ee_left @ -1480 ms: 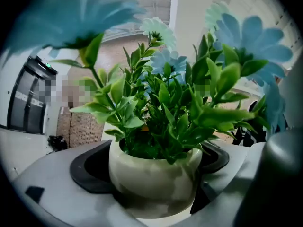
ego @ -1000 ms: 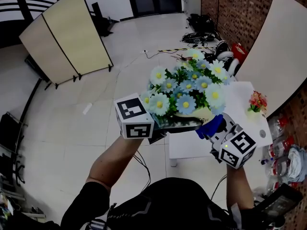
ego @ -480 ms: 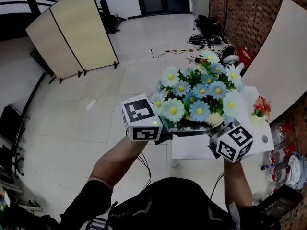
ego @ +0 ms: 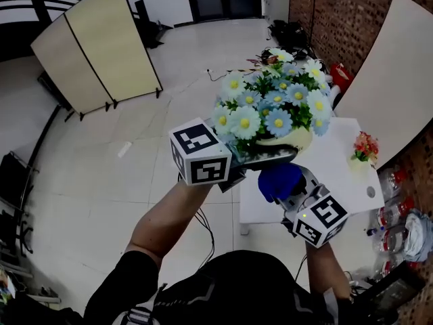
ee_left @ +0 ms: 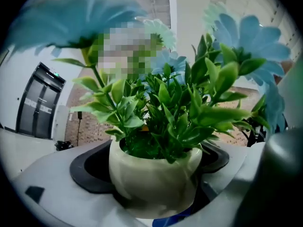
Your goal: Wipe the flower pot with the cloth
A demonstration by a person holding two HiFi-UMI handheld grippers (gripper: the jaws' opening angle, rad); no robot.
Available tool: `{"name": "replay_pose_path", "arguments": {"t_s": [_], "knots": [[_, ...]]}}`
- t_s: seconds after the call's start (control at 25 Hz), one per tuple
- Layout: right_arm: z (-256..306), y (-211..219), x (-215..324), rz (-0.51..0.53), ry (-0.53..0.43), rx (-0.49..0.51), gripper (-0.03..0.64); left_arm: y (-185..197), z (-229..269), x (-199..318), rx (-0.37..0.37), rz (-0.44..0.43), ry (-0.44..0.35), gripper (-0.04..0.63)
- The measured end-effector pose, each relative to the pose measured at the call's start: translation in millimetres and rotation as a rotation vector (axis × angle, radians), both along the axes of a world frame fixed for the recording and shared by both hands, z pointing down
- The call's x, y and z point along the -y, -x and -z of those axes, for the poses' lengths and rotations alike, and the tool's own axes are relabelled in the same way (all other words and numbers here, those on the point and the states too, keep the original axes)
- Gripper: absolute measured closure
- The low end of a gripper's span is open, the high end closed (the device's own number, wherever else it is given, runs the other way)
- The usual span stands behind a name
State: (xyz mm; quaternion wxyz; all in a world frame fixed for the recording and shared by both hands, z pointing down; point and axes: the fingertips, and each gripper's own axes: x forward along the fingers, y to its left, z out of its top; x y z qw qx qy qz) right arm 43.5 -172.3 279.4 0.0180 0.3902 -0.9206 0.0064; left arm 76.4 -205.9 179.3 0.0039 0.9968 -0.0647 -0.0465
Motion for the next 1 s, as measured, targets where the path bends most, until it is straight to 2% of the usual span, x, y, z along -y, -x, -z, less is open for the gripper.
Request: {"name": "replay_pose_path", "arguments": {"t_s": [0.24,0.52,0.8,1.0], "knots": [[2.6,7.6,15.7,-0.019,0.005,-0.015,0.528,-0.3,-7.6,-9.8,-0.005,-0.019,0.025,0.063],[-2.4,7.1,46.2,-0.058,0.053,0.042,0.528,-2.4,-6.5,-22.4,-0.007,-0.059,0.031,0.063],[-8.0,-19.9,1.0,-0.055,0.045,0.077,0.528,3.2,-17.9,2.1,-0.003,0.022,0.042,0.063],[-4.3,-12.6,-20.2,-0.036,0.020,0.026,0.528,-2.0,-30.3,6.5,-0.009,0.022,0.075,0.063]]}}
